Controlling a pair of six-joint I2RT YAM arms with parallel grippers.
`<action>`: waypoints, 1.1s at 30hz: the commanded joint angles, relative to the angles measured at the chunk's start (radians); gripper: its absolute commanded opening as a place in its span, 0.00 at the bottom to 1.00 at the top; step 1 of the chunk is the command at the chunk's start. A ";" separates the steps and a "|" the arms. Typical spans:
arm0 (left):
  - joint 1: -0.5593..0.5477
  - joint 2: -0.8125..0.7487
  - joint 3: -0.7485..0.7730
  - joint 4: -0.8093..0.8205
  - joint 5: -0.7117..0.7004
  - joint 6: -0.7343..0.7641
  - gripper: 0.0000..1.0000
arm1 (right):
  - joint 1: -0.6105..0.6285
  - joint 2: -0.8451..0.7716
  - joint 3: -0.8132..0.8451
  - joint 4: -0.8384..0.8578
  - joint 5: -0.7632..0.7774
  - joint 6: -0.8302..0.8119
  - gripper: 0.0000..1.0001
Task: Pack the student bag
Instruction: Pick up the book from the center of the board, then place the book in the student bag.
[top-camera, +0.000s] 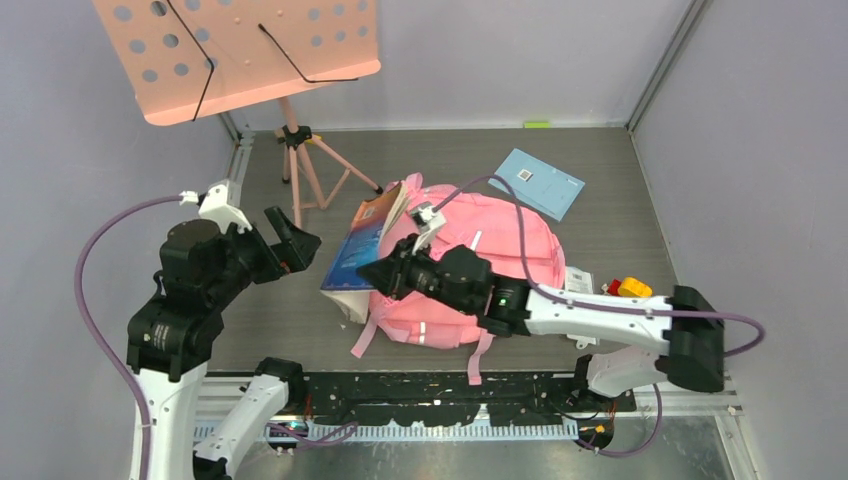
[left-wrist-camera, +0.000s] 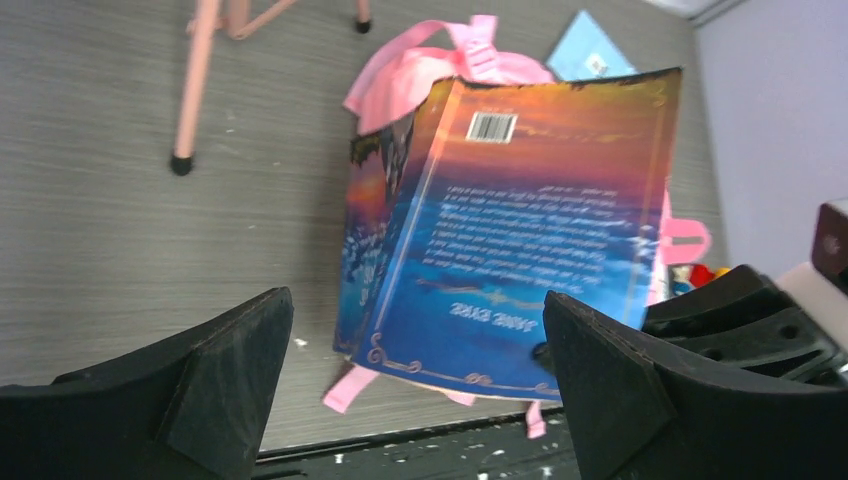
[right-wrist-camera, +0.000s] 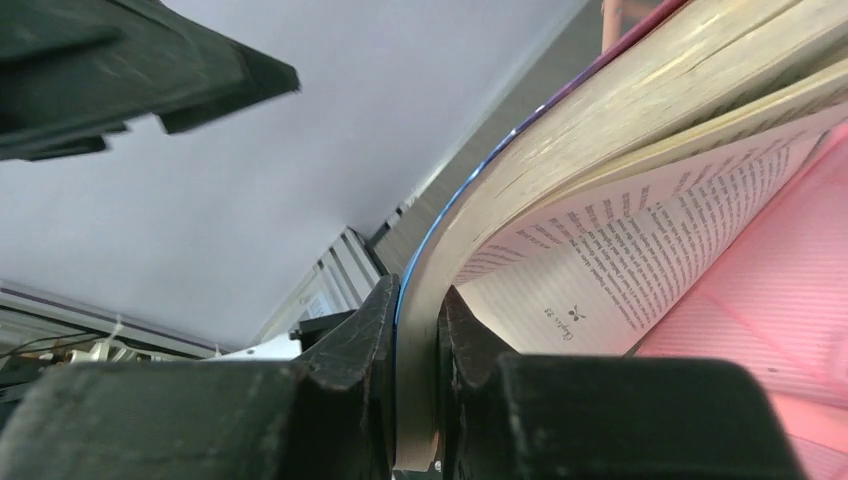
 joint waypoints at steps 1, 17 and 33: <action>-0.002 -0.015 0.041 0.075 0.166 -0.066 1.00 | -0.009 -0.234 -0.023 0.145 0.087 -0.193 0.00; -0.003 0.018 -0.355 0.462 0.490 -0.269 1.00 | -0.011 -0.513 -0.292 0.093 0.197 -0.260 0.00; -0.075 0.133 -0.663 0.721 0.512 -0.255 0.87 | -0.012 -0.718 -0.622 -0.227 0.522 0.214 0.00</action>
